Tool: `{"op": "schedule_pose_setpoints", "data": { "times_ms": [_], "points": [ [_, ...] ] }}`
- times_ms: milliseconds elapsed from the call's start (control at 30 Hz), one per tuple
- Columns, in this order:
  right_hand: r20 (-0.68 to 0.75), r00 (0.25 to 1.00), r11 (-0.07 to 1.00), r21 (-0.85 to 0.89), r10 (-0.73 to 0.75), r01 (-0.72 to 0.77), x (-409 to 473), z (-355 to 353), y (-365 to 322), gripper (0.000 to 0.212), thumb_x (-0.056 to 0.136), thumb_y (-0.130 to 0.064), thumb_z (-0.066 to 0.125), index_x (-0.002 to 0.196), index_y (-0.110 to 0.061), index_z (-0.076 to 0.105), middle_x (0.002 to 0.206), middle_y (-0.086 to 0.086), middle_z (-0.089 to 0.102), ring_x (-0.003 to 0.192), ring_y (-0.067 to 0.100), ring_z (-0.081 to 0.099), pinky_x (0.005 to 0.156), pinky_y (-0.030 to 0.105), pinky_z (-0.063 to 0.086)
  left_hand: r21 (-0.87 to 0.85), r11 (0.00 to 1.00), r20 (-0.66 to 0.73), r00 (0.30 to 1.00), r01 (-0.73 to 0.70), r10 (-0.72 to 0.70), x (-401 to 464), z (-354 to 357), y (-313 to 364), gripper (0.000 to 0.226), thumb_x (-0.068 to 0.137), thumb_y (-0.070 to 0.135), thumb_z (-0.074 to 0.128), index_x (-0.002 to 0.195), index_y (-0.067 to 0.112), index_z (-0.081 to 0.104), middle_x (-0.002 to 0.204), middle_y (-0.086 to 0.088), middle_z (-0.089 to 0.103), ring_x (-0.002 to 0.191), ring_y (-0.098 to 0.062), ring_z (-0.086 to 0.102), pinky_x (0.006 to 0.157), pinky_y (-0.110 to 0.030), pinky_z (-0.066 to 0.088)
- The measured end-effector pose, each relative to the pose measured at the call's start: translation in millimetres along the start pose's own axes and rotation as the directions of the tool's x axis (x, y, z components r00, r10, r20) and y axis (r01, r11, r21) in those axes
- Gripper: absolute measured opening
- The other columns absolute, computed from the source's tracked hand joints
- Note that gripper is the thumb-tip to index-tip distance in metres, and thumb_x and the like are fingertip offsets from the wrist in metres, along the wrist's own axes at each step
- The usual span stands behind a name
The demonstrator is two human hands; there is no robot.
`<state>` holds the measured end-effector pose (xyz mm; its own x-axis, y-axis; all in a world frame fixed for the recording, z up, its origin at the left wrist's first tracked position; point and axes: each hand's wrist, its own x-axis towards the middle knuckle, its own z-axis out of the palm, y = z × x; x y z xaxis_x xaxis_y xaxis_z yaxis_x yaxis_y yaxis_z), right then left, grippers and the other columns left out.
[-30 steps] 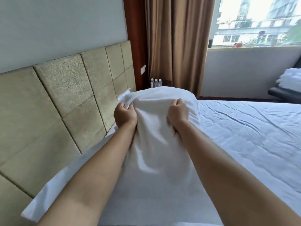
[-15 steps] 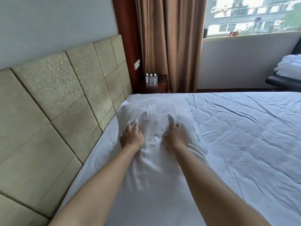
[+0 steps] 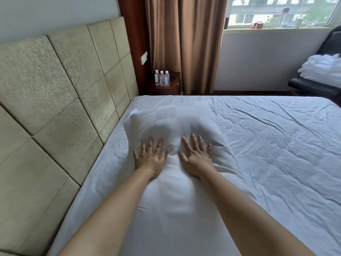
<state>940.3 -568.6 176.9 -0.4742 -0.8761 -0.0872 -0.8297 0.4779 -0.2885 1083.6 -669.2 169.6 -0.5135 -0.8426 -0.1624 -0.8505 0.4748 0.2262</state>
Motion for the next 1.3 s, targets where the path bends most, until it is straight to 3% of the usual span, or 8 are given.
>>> {"op": "schedule_pose_setpoints", "data": {
  "times_ms": [300, 433, 567, 767, 867, 933, 1033, 1300],
  "points": [
    [0.217, 0.972, 0.984, -0.169, 0.091, -0.055, 35, 21, -12, 0.057, 0.092, -0.055, 0.03, 0.145, -0.035, 0.031, 0.159, 0.003, 0.015, 0.145, 0.027, 0.013, 0.115, 0.053, 0.004, 0.055, 0.998, 0.301, 0.953, -0.005, -0.011, 42, 23, -25, 0.055, 0.097, 0.056, 0.014, 0.149, 0.044, 0.002, 0.161, 0.003, -0.009, 0.148, -0.026, -0.005, 0.114, -0.059, 0.001],
    [-0.143, 0.986, 0.99, -0.101, 0.082, -0.097, 53, 23, -47, 0.039, 0.089, -0.039, 0.041, 0.119, -0.021, 0.055, 0.13, 0.01, 0.049, 0.125, 0.029, 0.044, 0.105, 0.041, 0.028, -0.139, 0.988, -0.058, 0.997, -0.062, 0.054, 32, 49, -38, 0.054, 0.097, 0.048, 0.019, 0.148, 0.034, 0.027, 0.158, 0.0, 0.02, 0.146, -0.021, 0.019, 0.114, -0.049, 0.014],
    [-0.043, 0.997, 0.995, -0.07, -0.072, 0.069, 61, 37, -83, 0.06, 0.094, -0.046, 0.036, 0.15, -0.029, 0.02, 0.161, 0.004, 0.002, 0.148, 0.022, 0.002, 0.119, 0.044, 0.004, -0.512, 0.859, -0.39, 0.896, -0.021, -0.211, 23, 62, -58, 0.06, 0.09, 0.035, 0.026, 0.121, 0.001, 0.063, 0.127, -0.021, 0.059, 0.12, -0.036, 0.055, 0.102, -0.041, 0.04],
    [0.182, 0.962, 0.933, -0.261, -0.204, 0.247, 63, 55, -116, 0.059, 0.098, -0.047, 0.025, 0.153, -0.029, 0.012, 0.161, 0.001, -0.006, 0.148, 0.018, -0.009, 0.115, 0.051, -0.009, -0.634, 0.75, -0.247, 0.87, 0.189, -0.427, 36, 29, -87, 0.045, 0.096, 0.017, 0.043, 0.14, 0.009, 0.044, 0.142, -0.013, 0.046, 0.13, -0.03, 0.04, 0.105, -0.034, 0.031],
    [0.166, 0.97, 0.928, -0.3, -0.179, 0.222, 65, 58, -128, 0.057, 0.099, -0.045, 0.022, 0.152, -0.027, 0.013, 0.161, 0.001, -0.004, 0.148, 0.017, -0.006, 0.116, 0.051, -0.008, -0.761, 0.427, 0.074, 0.719, 0.489, -0.691, 50, 33, -114, 0.043, 0.096, 0.02, 0.043, 0.136, 0.005, 0.043, 0.139, -0.02, 0.043, 0.126, -0.036, 0.043, 0.102, -0.037, 0.035],
    [0.142, 0.978, 0.937, -0.291, -0.155, 0.191, 66, 61, -134, 0.056, 0.099, -0.043, 0.022, 0.152, -0.026, 0.015, 0.161, 0.001, -0.002, 0.148, 0.016, -0.004, 0.116, 0.05, -0.008, -0.784, 0.156, 0.415, 0.694, 0.601, -0.588, 64, 47, -138, 0.045, 0.09, 0.03, 0.049, 0.126, 0.003, 0.053, 0.131, -0.019, 0.054, 0.115, -0.034, 0.056, 0.097, -0.041, 0.047],
    [0.097, 0.988, 0.952, -0.269, -0.122, 0.144, 69, 65, -141, 0.055, 0.099, -0.04, 0.023, 0.151, -0.022, 0.019, 0.161, 0.001, 0.001, 0.148, 0.014, -0.002, 0.117, 0.047, -0.008, -0.713, -0.016, 0.684, 0.69, 0.701, -0.237, 63, 57, -158, 0.036, 0.088, 0.042, 0.06, 0.091, 0.008, 0.069, 0.094, -0.011, 0.071, 0.084, -0.026, 0.066, 0.078, -0.039, 0.056],
    [-0.029, 0.996, 0.975, -0.206, -0.087, 0.079, 71, 74, -159, 0.047, 0.098, -0.03, 0.029, 0.144, -0.018, 0.031, 0.16, 0.003, 0.011, 0.148, 0.017, 0.004, 0.12, 0.039, 0.001, -0.639, 0.013, 0.769, 0.64, 0.769, -0.01, 58, 58, -164, 0.052, 0.092, 0.039, 0.057, 0.047, 0.012, 0.061, 0.039, 0.0, 0.057, 0.038, -0.008, 0.054, 0.043, -0.017, 0.048]
  ]
}}
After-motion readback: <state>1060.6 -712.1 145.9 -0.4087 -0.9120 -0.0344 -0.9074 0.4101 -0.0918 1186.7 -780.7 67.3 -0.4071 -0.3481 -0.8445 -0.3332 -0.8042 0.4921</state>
